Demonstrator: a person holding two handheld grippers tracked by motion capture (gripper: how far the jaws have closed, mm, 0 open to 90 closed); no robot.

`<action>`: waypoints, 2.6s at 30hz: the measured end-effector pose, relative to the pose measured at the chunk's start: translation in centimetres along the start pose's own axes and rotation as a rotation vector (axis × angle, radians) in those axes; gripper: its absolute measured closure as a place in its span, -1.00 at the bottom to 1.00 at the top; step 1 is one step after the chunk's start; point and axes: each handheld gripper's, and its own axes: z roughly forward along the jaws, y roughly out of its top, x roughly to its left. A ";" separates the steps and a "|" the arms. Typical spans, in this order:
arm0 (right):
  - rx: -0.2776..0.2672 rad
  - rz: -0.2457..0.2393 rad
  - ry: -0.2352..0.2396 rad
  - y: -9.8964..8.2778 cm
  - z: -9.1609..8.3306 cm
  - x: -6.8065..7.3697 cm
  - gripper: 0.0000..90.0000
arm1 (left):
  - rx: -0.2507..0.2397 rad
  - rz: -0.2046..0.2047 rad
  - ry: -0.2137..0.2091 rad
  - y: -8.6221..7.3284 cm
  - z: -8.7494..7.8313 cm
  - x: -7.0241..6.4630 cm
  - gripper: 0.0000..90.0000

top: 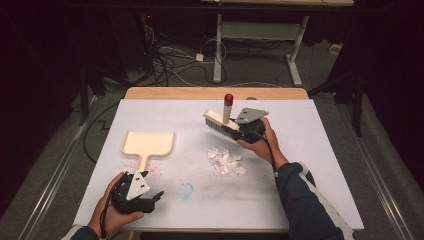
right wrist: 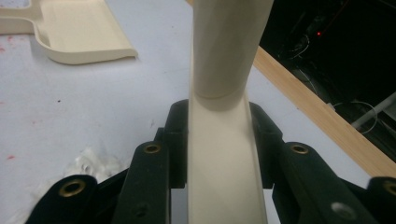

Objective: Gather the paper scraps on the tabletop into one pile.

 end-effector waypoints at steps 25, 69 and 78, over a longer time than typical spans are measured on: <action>0.035 -0.182 0.326 -2.8 -2.4 1.6 0.50 | 0.006 0.009 -0.019 0.1 0.1 -0.3 -0.55; -0.050 -0.120 0.427 -3.8 -13.2 6.0 0.50 | -0.016 0.037 -0.006 0.3 -0.5 -0.8 -0.55; 0.040 -0.160 0.441 -3.5 -9.2 6.1 0.50 | -0.009 0.038 -0.013 0.3 -0.3 -0.8 -0.55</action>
